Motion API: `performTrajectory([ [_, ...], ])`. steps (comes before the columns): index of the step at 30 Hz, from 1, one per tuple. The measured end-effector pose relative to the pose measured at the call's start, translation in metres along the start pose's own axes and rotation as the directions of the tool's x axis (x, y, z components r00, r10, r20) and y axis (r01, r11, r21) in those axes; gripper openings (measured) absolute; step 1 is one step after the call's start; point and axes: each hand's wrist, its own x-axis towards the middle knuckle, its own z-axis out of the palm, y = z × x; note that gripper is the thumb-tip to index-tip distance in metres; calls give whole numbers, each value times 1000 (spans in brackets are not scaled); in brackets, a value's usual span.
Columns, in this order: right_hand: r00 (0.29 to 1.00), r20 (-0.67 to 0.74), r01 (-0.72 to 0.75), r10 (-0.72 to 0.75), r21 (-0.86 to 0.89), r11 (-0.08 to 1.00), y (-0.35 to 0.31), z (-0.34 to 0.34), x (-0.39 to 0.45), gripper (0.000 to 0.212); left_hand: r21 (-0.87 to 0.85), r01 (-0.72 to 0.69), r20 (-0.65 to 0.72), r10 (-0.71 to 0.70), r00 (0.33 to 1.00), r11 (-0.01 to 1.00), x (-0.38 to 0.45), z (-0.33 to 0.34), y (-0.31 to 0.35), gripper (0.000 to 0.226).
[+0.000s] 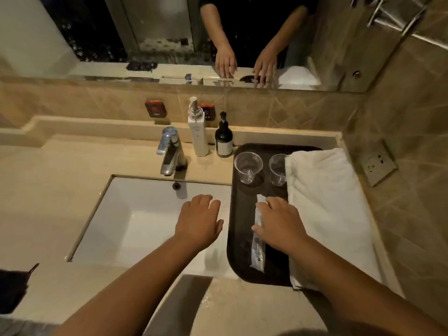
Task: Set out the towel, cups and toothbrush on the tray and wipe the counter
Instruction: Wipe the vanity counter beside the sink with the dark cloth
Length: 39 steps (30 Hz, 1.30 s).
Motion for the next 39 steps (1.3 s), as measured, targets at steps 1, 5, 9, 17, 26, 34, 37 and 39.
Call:
performTrajectory([
  [1,1000,24,12,-12,5,1000,-6,5,-5,65,0,14,16,-14,1000,1000,-8,2,-4,53],
  [5,991,129,35,-42,58,998,-28,26,-15,75,3,61,82,-61,995,998,-39,11,-15,55],
  [9,985,143,81,-93,82,993,-51,36,-17,77,19,80,132,-82,988,997,-62,17,-23,52],
  [17,968,164,165,-188,144,976,-104,43,-11,76,-29,215,140,-209,968,976,-106,14,-66,50],
  [26,919,141,356,-368,106,929,-260,52,-14,72,-60,378,92,-372,924,924,-190,6,-206,50],
  [34,854,137,490,-502,108,865,-497,105,-21,67,-41,551,-9,-551,834,834,-299,12,-417,47],
  [37,836,123,528,-535,85,845,-568,118,-20,66,-74,651,-30,-654,756,756,-327,17,-483,51],
  [39,822,100,558,-561,56,828,-601,126,-16,67,-95,687,-42,-692,721,721,-333,23,-521,54],
])
